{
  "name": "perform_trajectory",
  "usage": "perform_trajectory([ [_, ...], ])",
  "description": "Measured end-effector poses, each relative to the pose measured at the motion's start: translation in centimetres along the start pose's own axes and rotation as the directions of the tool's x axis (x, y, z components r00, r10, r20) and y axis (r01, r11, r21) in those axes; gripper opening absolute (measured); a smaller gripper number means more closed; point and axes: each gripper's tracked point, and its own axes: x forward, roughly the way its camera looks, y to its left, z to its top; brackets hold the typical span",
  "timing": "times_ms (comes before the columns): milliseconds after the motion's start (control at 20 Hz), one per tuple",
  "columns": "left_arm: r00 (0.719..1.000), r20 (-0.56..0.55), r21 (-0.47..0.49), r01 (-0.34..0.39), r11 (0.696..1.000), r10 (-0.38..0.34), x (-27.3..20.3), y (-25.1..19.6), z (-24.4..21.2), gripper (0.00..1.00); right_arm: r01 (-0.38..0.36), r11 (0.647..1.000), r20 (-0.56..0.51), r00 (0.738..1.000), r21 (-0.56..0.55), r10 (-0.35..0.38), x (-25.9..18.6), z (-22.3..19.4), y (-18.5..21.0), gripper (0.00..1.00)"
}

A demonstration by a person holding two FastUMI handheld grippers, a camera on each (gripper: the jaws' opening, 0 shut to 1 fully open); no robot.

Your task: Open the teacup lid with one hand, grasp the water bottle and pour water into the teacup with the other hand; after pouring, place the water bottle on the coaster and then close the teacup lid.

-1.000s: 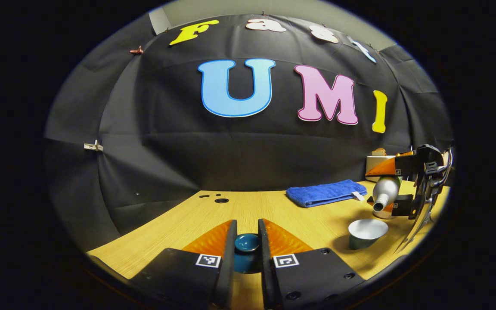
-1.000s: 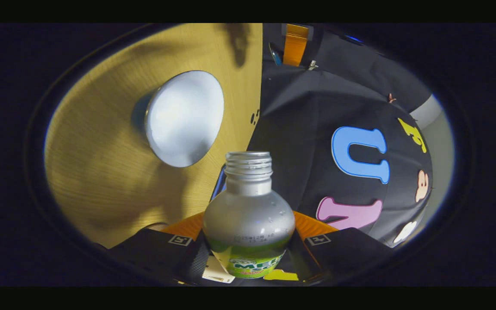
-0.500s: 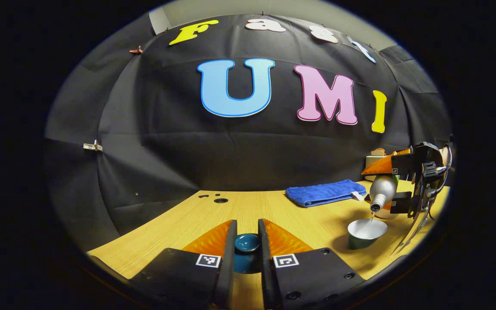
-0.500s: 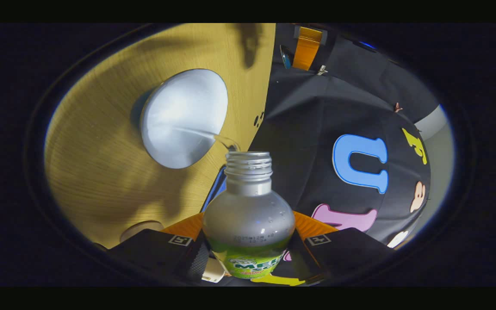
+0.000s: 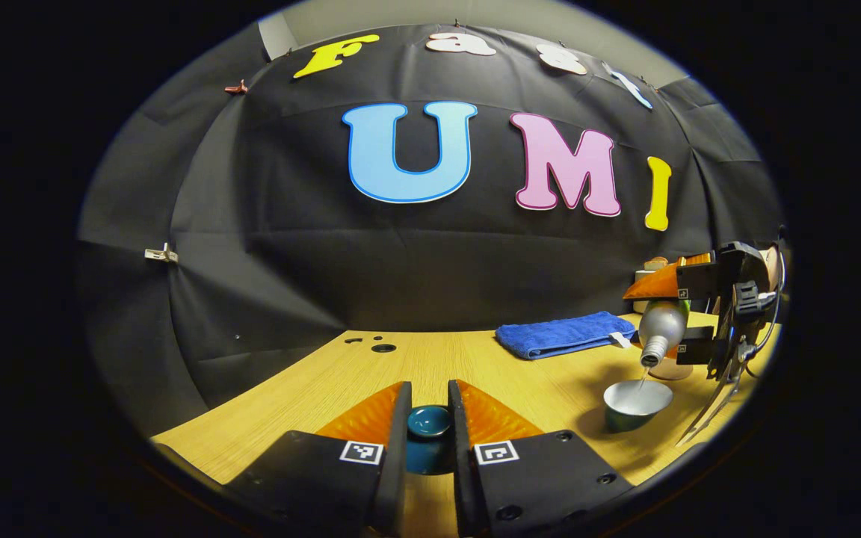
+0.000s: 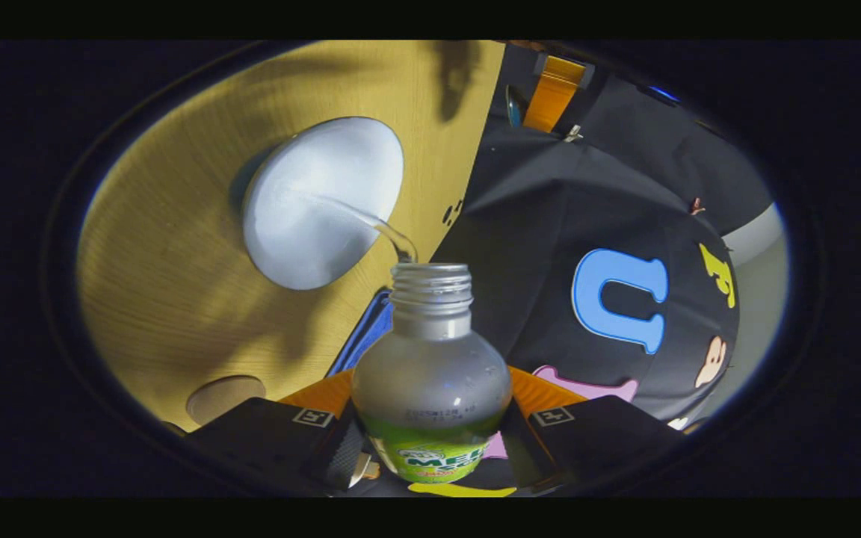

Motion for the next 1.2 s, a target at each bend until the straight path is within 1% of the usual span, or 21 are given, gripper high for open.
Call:
perform_trajectory([
  [150, 1.0, 0.0, 0.0, 0.001, 1.0, -0.001, -0.1, 0.0, 0.0, 0.3, 0.001, 1.0, 0.012, 1.0, -0.031, -0.001, 0.0, 0.3, -0.2, 0.8],
  [200, 1.0, 0.0, 0.0, 0.003, 1.0, -0.003, -0.1, -0.1, 0.1, 0.31, 0.001, 0.999, 0.014, 1.0, -0.044, 0.0, 0.1, 0.3, -0.2, 0.77],
  [250, 1.0, 0.0, 0.0, 0.003, 1.0, -0.003, -0.1, -0.1, 0.0, 0.3, 0.004, 0.999, 0.016, 1.0, -0.052, -0.003, 0.1, 0.2, -0.3, 0.8],
  [400, 1.0, 0.0, 0.0, 0.003, 1.0, -0.003, 0.0, -0.1, 0.0, 0.3, 0.0, 0.998, 0.018, 1.0, -0.057, 0.001, 0.4, 0.2, -0.2, 0.8],
  [650, 1.0, 0.0, 0.0, 0.008, 1.0, -0.008, -0.1, -0.2, 0.1, 0.3, 0.007, 0.995, 0.032, 0.999, -0.097, -0.004, 0.4, 0.4, -0.4, 0.8],
  [700, 1.0, 0.001, 0.0, 0.008, 1.0, -0.008, -0.1, -0.2, 0.1, 0.32, 0.006, 0.994, 0.033, 0.999, -0.105, -0.003, 0.6, 0.4, -0.3, 0.8],
  [750, 1.0, 0.001, 0.0, 0.008, 1.0, -0.008, -0.1, -0.2, 0.0, 0.3, 0.009, 0.993, 0.035, 0.999, -0.116, -0.005, 0.5, 0.3, -0.5, 0.8],
  [800, 1.0, 0.001, 0.0, 0.008, 1.0, -0.008, 0.0, -0.1, 0.1, 0.32, 0.012, 0.992, 0.036, 0.999, -0.127, -0.007, 0.5, 0.3, -0.5, 0.8],
  [850, 1.0, 0.001, 0.001, 0.008, 1.0, -0.008, 0.0, -0.2, 0.0, 0.3, 0.012, 0.991, 0.035, 0.999, -0.131, -0.007, 0.5, 0.3, -0.6, 0.8],
  [1050, 1.0, 0.001, 0.0, 0.012, 1.0, -0.012, 0.0, -0.2, 0.1, 0.3, 0.014, 0.99, 0.039, 0.999, -0.142, -0.009, 0.2, 0.1, -1.2, 0.8],
  [1100, 1.0, 0.0, 0.0, 0.012, 1.0, -0.012, 0.0, -0.2, 0.1, 0.3, 0.013, 0.989, 0.04, 0.999, -0.148, -0.008, 0.2, 0.2, -1.2, 0.8],
  [1150, 1.0, 0.0, 0.0, 0.012, 1.0, -0.012, 0.0, -0.3, 0.1, 0.3, 0.014, 0.988, 0.041, 0.999, -0.154, -0.008, 0.1, 0.1, -1.3, 0.77],
  [1200, 1.0, 0.001, 0.0, 0.012, 1.0, -0.012, 0.0, -0.3, 0.0, 0.3, 0.016, 0.987, 0.044, 0.999, -0.162, -0.009, 0.1, 0.2, -1.4, 0.8],
])
